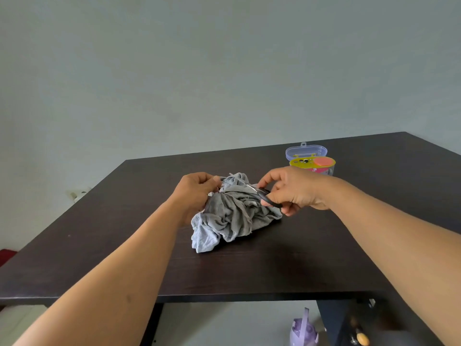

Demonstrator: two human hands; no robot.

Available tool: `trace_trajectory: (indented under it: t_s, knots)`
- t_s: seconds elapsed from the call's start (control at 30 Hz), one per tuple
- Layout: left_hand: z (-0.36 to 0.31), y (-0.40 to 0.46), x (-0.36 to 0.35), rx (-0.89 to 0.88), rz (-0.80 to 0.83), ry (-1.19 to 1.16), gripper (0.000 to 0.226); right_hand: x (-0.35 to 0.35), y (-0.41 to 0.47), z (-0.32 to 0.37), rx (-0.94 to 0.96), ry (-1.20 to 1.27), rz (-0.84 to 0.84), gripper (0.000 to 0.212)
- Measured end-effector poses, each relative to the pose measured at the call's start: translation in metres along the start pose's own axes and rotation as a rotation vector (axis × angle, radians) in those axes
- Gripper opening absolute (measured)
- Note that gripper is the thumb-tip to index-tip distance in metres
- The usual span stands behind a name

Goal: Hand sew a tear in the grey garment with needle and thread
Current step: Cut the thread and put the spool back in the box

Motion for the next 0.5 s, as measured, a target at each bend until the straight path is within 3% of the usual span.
trace_trajectory:
  t_s: [0.23, 0.5]
  knots:
    - [-0.003, 0.000, 0.010, 0.108, 0.101, -0.250, 0.022, 0.001, 0.023, 0.019, 0.094, -0.428, -0.012, 0.042]
    - [0.002, 0.006, 0.018, 0.186, 0.164, -0.384, 0.019, 0.004, 0.048, 0.037, 0.107, -0.492, 0.029, 0.035]
Point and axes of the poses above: each hand's wrist, its own y-axis towards the middle knuckle, its own x-axis out of the back of the hand, z = x × y, the point moved 1 cm from there along y, towards the middle knuckle, and after that the axes turned 1 degree about -y, right-handed, at the moved point
